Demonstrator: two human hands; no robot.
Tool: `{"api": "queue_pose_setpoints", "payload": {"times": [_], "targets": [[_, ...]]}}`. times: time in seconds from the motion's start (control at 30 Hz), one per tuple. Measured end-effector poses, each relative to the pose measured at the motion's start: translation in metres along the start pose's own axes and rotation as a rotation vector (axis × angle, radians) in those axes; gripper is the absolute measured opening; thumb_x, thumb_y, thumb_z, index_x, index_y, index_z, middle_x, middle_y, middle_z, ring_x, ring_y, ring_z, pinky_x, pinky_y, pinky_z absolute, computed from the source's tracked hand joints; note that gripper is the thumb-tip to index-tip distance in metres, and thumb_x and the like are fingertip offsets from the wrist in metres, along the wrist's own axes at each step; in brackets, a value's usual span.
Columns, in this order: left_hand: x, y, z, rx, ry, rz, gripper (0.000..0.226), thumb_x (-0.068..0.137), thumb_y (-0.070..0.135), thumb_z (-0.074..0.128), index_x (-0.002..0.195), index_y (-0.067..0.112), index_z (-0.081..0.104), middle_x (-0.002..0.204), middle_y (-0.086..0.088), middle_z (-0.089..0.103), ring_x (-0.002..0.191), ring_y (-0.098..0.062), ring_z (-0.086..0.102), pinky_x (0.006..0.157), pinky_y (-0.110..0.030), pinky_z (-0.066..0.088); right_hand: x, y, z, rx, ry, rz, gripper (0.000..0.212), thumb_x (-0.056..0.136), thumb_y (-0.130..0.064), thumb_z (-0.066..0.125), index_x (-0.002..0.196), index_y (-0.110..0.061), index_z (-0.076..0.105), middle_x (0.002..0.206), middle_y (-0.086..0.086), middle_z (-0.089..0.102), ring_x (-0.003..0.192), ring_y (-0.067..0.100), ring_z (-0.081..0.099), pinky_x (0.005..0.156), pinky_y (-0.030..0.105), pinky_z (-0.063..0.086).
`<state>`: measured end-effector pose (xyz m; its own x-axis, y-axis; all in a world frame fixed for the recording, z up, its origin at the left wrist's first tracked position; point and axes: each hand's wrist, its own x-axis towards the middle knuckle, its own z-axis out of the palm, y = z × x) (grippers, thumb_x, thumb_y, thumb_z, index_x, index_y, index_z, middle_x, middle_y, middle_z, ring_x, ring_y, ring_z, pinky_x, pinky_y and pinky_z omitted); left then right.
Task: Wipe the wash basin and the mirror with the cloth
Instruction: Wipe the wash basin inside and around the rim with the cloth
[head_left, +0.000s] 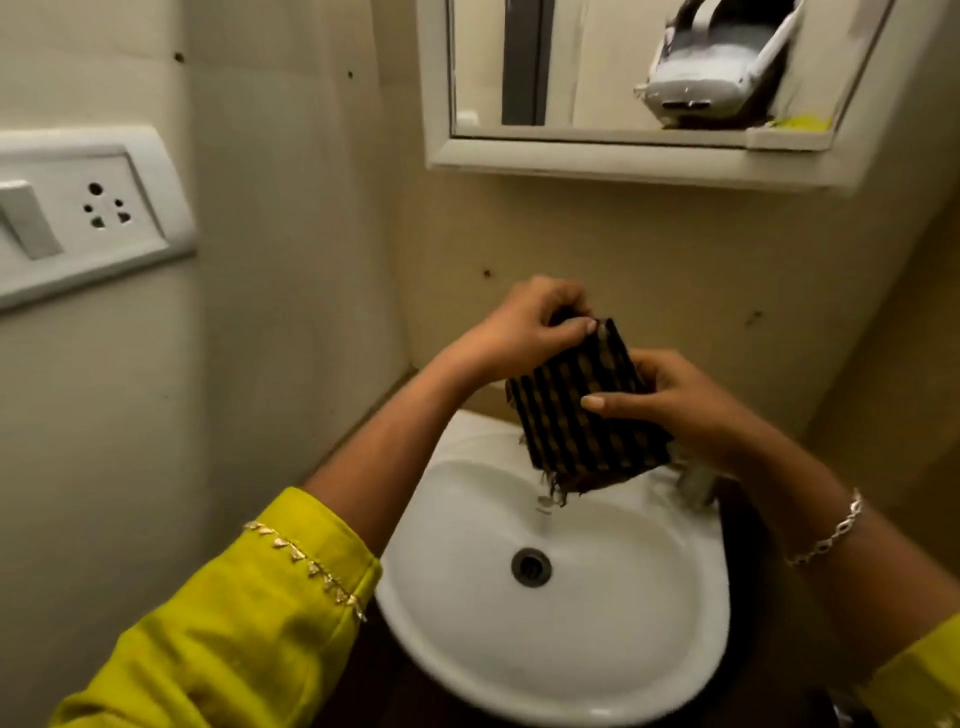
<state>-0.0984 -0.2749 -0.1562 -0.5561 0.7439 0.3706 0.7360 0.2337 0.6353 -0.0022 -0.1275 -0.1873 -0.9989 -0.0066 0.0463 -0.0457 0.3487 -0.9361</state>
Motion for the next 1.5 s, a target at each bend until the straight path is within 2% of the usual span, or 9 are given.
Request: {"api": "queue_pose_setpoints", "payload": {"times": [0.17, 0.33, 0.57, 0.73, 1.0, 1.23, 1.37, 1.43, 1.5], "targets": [[-0.027, -0.067, 0.031, -0.058, 0.006, -0.133, 0.011, 0.089, 0.011, 0.053, 0.089, 0.003, 0.061, 0.089, -0.016, 0.065, 0.085, -0.03, 0.061, 0.079, -0.047, 0.048, 0.017, 0.049, 0.047, 0.186, 0.055, 0.235, 0.015, 0.088, -0.01, 0.055, 0.099, -0.015, 0.062, 0.101, 0.006, 0.069, 0.093, 0.02, 0.065, 0.079, 0.034, 0.053], [-0.08, -0.142, 0.058, -0.162, 0.311, -0.311, 0.02, 0.086, 0.023, 0.056, 0.09, 0.006, 0.064, 0.09, -0.001, 0.064, 0.088, -0.012, 0.058, 0.074, -0.013, 0.042, 0.026, 0.1, 0.088, 0.331, 0.101, 0.481, 0.015, 0.089, -0.009, 0.054, 0.101, -0.012, 0.062, 0.1, 0.009, 0.068, 0.091, 0.025, 0.064, 0.071, 0.033, 0.052], [-0.158, -0.262, 0.101, 0.229, 0.311, -0.768, 0.03, 0.085, 0.018, 0.06, 0.11, 0.002, 0.06, 0.121, -0.02, 0.052, 0.123, -0.037, 0.039, 0.104, -0.039, 0.031, 0.037, 0.15, 0.133, 0.49, 0.235, 0.68, 0.018, 0.09, -0.004, 0.052, 0.107, -0.006, 0.058, 0.092, 0.01, 0.066, 0.082, 0.025, 0.064, 0.06, 0.031, 0.051], [-0.166, -0.282, 0.119, 0.334, 0.153, -0.865, 0.067, 0.089, 0.023, 0.052, 0.144, 0.006, 0.017, 0.153, -0.017, 0.015, 0.142, -0.032, 0.009, 0.115, -0.039, 0.016, 0.055, 0.158, 0.148, 0.47, 0.269, 0.707, 0.025, 0.09, -0.003, 0.051, 0.115, -0.002, 0.057, 0.094, 0.01, 0.065, 0.085, 0.026, 0.062, 0.066, 0.032, 0.051], [-0.17, -0.295, 0.137, 0.377, 0.199, -0.923, 0.071, 0.09, 0.008, 0.045, 0.146, 0.008, 0.002, 0.156, -0.01, 0.006, 0.143, -0.026, 0.011, 0.107, -0.031, 0.031, 0.111, 0.15, 0.131, 0.016, 0.282, 0.543, 0.025, 0.094, -0.009, 0.047, 0.118, -0.005, 0.055, 0.103, 0.012, 0.062, 0.097, 0.03, 0.059, 0.084, 0.037, 0.048], [-0.17, -0.301, 0.14, 0.409, 0.226, -0.924, 0.071, 0.085, 0.009, 0.058, 0.145, 0.006, 0.02, 0.153, -0.012, 0.02, 0.139, -0.029, 0.025, 0.098, -0.034, 0.044, 0.172, 0.151, 0.12, -1.02, 0.563, -0.129, 0.044, 0.067, 0.02, 0.056, 0.107, 0.003, 0.064, 0.097, 0.023, 0.069, 0.086, 0.039, 0.066, 0.074, 0.046, 0.054], [-0.173, -0.308, 0.145, 0.404, 0.251, -0.915, 0.075, 0.073, 0.002, 0.069, 0.139, 0.004, 0.034, 0.145, -0.017, 0.038, 0.13, -0.034, 0.041, 0.086, -0.037, 0.051, 0.187, 0.223, 0.13, -1.113, 0.238, -0.053, 0.068, 0.054, 0.023, 0.069, 0.119, 0.008, 0.055, 0.129, 0.025, 0.05, 0.111, 0.045, 0.056, 0.086, 0.054, 0.048], [-0.172, -0.307, 0.144, 0.41, 0.267, -0.907, 0.074, 0.076, 0.002, 0.066, 0.141, 0.005, 0.03, 0.147, -0.017, 0.034, 0.133, -0.034, 0.037, 0.088, -0.038, 0.05, 0.182, 0.261, 0.137, -1.155, 0.02, 0.098, 0.075, 0.075, -0.001, 0.068, 0.139, 0.004, 0.029, 0.147, 0.018, 0.017, 0.134, 0.043, 0.029, 0.109, 0.05, 0.027], [-0.171, -0.306, 0.144, 0.418, 0.263, -0.926, 0.073, 0.078, 0.003, 0.064, 0.142, 0.006, 0.028, 0.149, -0.016, 0.031, 0.134, -0.034, 0.036, 0.089, -0.039, 0.049, 0.18, 0.274, 0.14, -1.041, -0.027, 0.181, 0.081, 0.082, -0.033, 0.066, 0.142, 0.002, 0.024, 0.149, 0.022, 0.021, 0.137, 0.041, 0.022, 0.112, 0.048, 0.018]]}}
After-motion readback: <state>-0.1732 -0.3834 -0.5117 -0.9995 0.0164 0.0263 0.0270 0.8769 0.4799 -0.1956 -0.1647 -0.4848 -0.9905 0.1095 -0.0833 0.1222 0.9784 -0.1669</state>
